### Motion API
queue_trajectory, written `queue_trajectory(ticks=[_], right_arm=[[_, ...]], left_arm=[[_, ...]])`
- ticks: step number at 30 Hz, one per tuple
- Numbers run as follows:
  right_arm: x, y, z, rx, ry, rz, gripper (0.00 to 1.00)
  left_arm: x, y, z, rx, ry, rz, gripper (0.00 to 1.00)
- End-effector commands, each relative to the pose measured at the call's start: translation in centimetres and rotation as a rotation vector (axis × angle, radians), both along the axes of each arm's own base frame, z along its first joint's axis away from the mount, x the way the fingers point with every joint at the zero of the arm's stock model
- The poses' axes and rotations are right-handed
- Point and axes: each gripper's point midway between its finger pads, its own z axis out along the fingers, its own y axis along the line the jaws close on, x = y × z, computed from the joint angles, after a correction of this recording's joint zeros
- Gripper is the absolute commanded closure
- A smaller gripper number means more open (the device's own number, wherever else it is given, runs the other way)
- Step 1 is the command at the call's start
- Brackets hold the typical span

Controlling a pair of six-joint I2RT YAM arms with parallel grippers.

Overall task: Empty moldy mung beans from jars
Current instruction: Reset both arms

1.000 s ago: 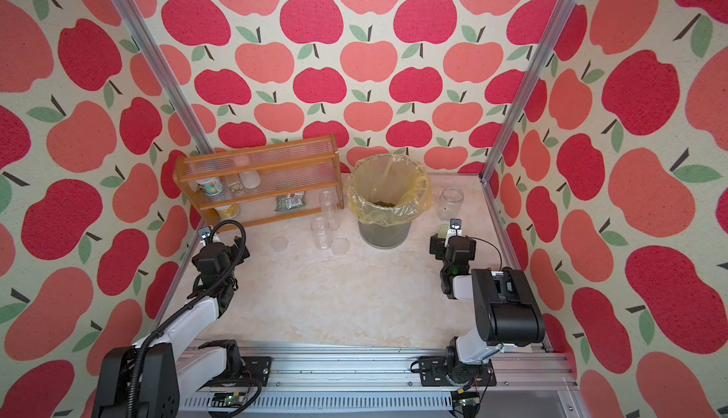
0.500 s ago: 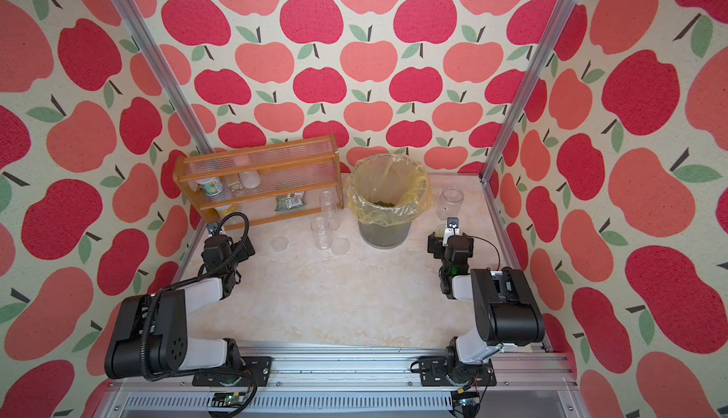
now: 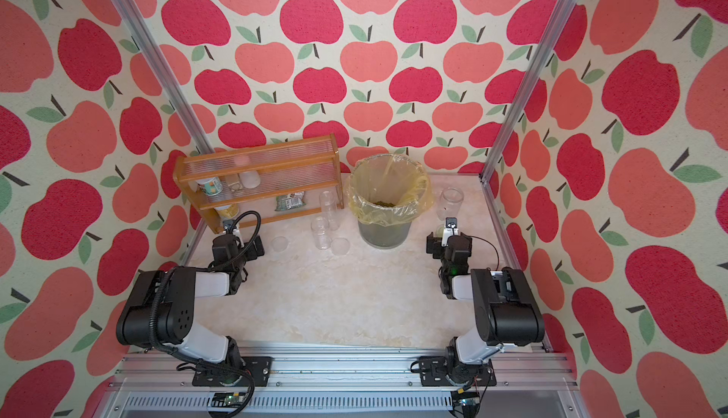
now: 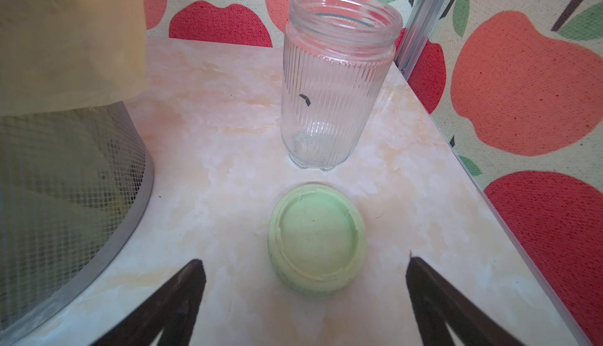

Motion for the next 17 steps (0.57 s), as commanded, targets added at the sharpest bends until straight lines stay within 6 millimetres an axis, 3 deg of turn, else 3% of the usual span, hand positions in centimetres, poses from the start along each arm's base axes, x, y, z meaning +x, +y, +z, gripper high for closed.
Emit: queue_trajectory(ticks=[1,17], right_arm=[[0.22,-0.07,0.26,-0.007,-0.006,0.007,0.01],[0.30,0.56,0.26,-0.006,-0.002,0.042,0.01]], left_arm=[[0.74,-0.57,1.27,0.017,-0.052,-0.049,0.00],[0.79,-1.55,1.19,0.022,-0.051,-0.101,0.00]])
